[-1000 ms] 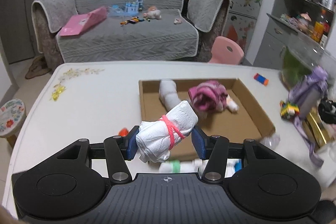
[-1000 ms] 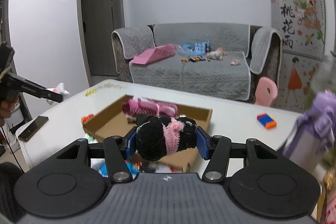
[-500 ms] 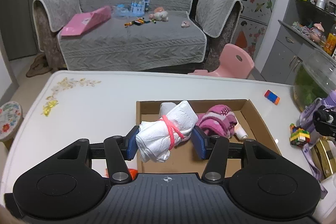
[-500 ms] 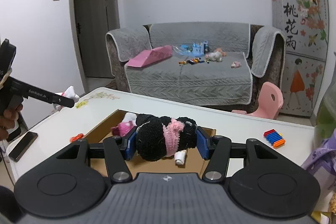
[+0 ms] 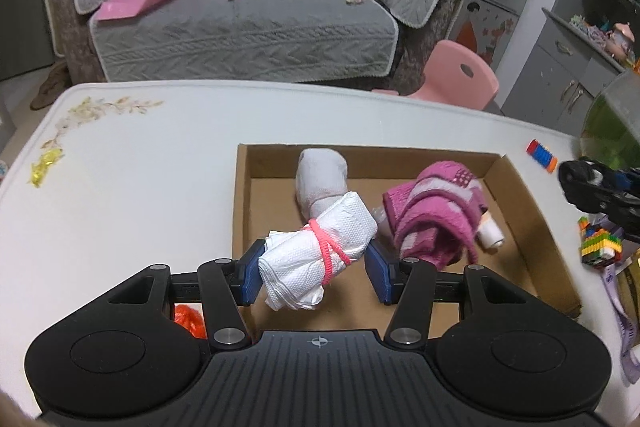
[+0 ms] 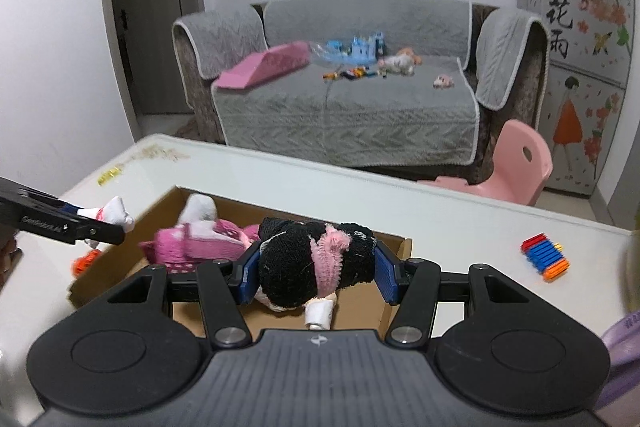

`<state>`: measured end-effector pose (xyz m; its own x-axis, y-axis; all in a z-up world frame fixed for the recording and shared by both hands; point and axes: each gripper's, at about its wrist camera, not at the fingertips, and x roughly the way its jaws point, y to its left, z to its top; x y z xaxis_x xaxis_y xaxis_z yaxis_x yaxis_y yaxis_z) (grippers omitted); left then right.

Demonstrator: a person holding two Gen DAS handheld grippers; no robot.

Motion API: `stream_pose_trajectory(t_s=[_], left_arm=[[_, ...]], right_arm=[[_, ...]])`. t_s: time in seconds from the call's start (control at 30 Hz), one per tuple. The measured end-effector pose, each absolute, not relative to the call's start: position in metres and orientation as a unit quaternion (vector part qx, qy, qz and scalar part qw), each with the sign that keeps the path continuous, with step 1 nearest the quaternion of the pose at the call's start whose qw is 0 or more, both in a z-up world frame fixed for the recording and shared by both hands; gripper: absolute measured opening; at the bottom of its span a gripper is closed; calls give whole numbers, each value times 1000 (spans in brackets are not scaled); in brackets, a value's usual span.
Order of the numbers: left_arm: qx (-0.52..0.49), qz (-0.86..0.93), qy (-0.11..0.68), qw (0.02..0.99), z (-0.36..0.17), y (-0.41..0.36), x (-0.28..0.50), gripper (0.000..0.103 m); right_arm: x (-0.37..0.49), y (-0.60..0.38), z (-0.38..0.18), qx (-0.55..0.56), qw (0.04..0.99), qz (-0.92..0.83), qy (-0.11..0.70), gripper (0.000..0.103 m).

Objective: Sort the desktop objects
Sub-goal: 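Carry both socks into the box and open both tools to release them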

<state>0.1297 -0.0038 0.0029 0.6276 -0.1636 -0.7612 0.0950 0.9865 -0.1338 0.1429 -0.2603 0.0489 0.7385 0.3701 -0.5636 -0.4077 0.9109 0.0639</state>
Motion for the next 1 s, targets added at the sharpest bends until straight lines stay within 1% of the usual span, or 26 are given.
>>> stream_pose_trajectory(t_s=[0.5, 0.73, 0.87, 1.0], left_arm=[[-38, -69, 445, 892, -40, -6, 155, 58], [-36, -73, 444, 892, -42, -10, 159, 58], [-35, -76, 442, 893, -43, -10, 158, 59], [-38, -80, 446, 891, -45, -8, 157, 60]], right_arm=[[177, -250, 6, -46, 914, 184, 360, 52], [187, -244, -2, -56, 908, 173, 377, 53], [187, -239, -4, -65, 909, 165, 378, 57], [185, -237, 1, -68, 913, 163, 367, 66]])
